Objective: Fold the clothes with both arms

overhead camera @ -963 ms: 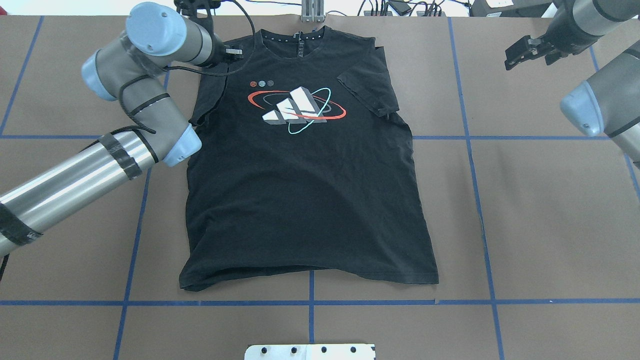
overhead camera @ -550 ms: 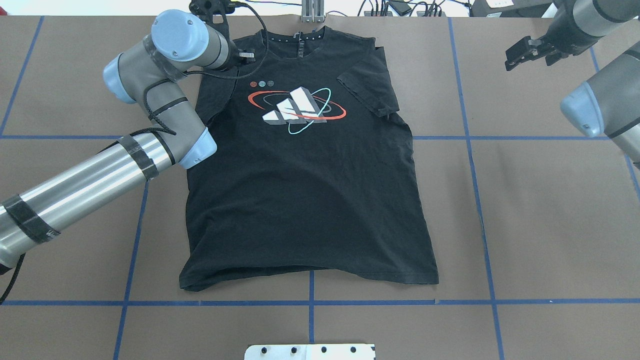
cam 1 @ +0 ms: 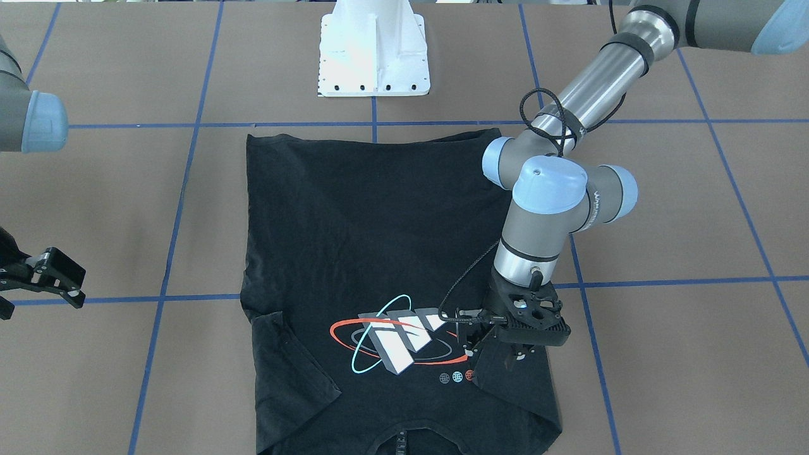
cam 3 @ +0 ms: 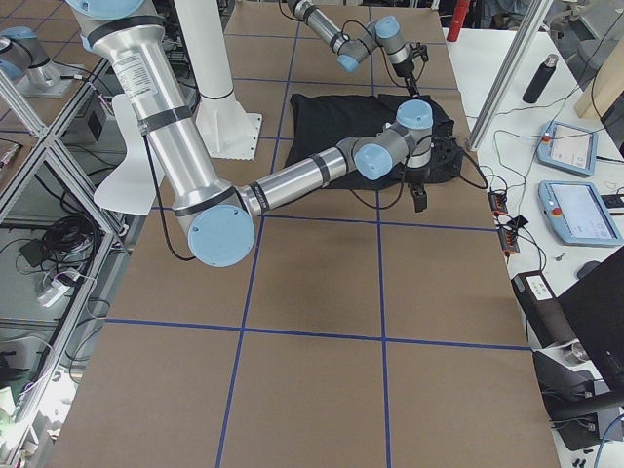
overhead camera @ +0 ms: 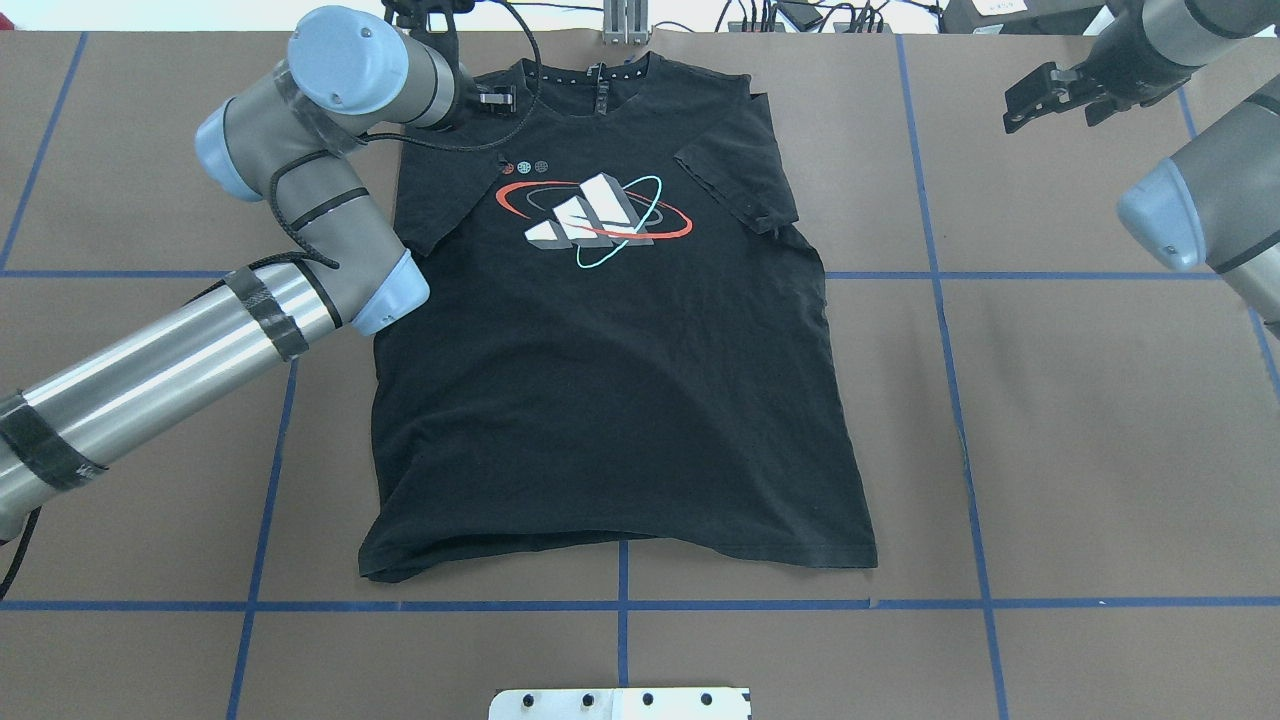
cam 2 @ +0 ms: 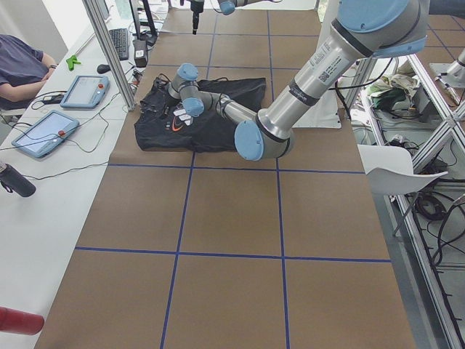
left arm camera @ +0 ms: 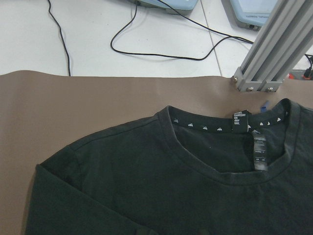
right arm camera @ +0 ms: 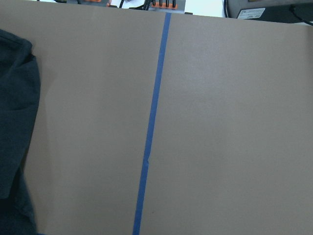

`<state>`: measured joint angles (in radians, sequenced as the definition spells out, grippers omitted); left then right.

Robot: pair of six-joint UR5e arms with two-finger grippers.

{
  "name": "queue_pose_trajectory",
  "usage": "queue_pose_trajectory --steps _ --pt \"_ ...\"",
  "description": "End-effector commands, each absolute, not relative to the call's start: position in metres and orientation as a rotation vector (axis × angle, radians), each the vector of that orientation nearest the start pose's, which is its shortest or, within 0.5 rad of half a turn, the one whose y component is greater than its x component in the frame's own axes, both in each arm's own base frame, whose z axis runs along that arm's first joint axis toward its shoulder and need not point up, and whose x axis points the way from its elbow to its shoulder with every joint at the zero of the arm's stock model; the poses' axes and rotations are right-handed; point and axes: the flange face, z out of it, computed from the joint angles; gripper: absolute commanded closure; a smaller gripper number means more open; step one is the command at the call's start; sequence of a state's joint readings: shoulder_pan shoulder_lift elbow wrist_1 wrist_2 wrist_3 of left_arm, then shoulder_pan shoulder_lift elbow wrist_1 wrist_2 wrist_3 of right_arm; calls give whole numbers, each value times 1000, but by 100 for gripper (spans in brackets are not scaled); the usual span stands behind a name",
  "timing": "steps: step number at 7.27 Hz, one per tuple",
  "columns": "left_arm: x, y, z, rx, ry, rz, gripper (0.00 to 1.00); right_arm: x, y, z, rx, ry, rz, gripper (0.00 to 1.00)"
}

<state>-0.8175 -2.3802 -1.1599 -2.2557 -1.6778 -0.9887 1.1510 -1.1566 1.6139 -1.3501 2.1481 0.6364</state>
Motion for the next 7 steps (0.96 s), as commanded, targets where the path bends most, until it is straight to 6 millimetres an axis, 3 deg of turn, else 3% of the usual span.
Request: queue_pose_trajectory --steps 1,3,4,5,7 --pt "427 -634 270 667 924 -120 0 -219 -597 349 275 -858 93 0" --pt "390 -579 267 659 1027 -60 0 -264 -547 328 285 -864 152 0" --pt "373 -543 271 627 1083 -8 0 -270 -512 337 278 -856 150 0" --pt "365 -520 262 566 1157 61 0 -273 -477 340 274 -856 155 0" --pt "349 -467 304 485 1151 95 0 -285 -414 341 236 -872 110 0"
